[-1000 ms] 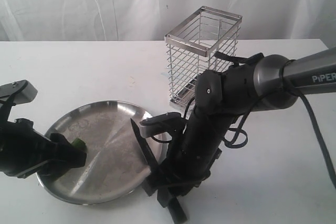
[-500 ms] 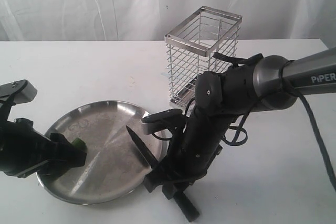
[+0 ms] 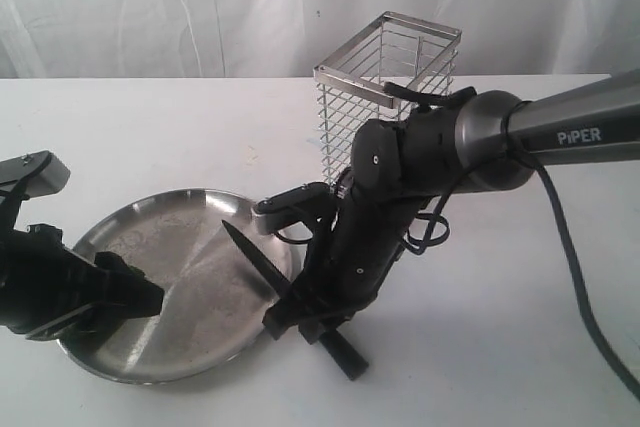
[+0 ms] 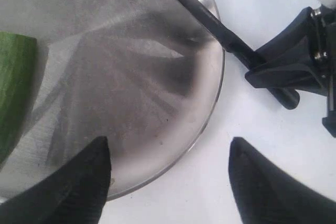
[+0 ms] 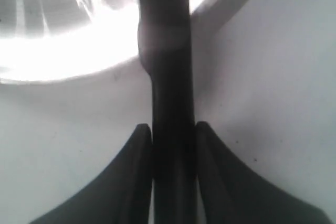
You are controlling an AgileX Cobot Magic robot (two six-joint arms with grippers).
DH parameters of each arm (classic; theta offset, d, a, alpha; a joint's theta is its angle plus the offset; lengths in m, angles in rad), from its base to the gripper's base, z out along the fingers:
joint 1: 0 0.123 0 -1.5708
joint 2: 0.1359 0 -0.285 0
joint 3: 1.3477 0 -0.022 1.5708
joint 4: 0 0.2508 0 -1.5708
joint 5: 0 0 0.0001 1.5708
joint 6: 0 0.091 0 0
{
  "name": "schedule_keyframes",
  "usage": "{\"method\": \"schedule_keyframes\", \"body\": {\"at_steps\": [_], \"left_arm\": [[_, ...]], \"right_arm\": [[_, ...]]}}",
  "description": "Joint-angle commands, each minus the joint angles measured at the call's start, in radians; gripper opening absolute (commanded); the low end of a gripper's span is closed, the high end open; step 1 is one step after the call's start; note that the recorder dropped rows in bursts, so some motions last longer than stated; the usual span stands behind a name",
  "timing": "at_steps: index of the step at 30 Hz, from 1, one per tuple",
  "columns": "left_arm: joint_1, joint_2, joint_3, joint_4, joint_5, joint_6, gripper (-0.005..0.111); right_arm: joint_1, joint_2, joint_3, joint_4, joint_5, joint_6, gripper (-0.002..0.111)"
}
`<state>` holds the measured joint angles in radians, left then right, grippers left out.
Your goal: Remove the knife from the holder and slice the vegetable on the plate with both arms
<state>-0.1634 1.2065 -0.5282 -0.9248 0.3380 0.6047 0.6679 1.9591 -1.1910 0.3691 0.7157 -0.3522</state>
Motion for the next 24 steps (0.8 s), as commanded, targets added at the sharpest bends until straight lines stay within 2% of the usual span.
{"method": "schedule_keyframes", "body": {"at_steps": [1,16,24], "left_arm": [[-0.001,-0.008,0.007,-0.017,0.013,0.002,0.067],[-0.001,-0.008,0.007,-0.017,0.007,0.002,0.067],[-0.001,-0.008,0.007,-0.017,0.007,0.002,0.067]], "right_arm": [[0.0,-0.005,-0.042,-0.006,0.03,-0.014,0.007],[0.029,-0.02,-0.083,0.0,-0.061,-0.037,0.007],[0.041,0.042,-0.138,0.006,-0.033,-0.037,0.007]]}}
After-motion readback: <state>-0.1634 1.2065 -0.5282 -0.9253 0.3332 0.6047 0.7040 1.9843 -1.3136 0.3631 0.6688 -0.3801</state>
